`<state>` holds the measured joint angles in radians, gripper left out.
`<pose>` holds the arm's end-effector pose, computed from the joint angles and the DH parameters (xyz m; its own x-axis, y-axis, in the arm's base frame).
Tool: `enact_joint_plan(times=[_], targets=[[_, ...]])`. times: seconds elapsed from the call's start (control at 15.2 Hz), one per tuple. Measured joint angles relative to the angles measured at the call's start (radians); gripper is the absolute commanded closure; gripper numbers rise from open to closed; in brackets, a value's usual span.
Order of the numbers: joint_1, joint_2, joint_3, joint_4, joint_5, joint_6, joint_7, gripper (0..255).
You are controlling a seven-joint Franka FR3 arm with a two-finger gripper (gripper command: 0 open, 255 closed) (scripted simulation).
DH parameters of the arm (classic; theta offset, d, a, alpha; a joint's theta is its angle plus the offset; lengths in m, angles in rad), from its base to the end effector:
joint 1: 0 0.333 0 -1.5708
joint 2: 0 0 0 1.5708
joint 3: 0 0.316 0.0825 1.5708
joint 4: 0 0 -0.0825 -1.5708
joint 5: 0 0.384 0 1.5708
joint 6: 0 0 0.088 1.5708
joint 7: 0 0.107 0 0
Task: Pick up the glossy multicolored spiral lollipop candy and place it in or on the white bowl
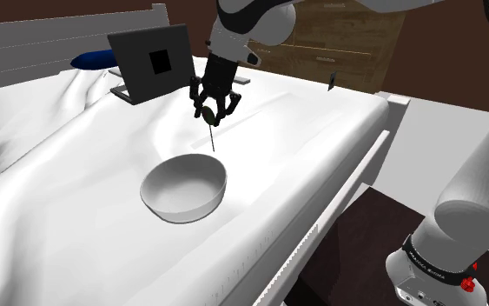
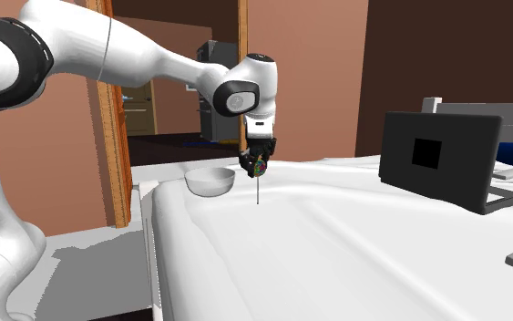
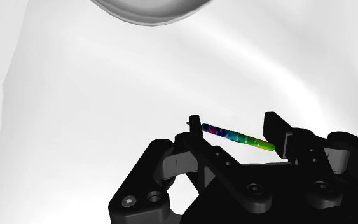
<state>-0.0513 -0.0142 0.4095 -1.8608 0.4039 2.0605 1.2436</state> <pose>0.5355 0.2240 0.5424 0.5225 -0.7994 -0.2966 -0.8472 -0.4475 -0.2863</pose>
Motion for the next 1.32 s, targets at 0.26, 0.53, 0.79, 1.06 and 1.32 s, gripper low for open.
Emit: enact_joint_plan(times=[0.26, 0.53, 0.79, 1.06, 1.32], targets=[[0.0, 0.0, 0.0, 0.0, 0.0, 0.0, 0.0, 255], [0.0, 0.0, 0.0, 0.006, -0.001, -0.006, 0.002, 255], [-0.001, -0.001, -0.001, 0.052, -0.009, -0.05, 0.02, 255], [-0.004, -0.002, -0.004, 0.103, -0.017, -0.099, 0.037, 255], [-0.004, 0.001, -0.004, 0.156, -0.025, -0.146, 0.056, 255]])
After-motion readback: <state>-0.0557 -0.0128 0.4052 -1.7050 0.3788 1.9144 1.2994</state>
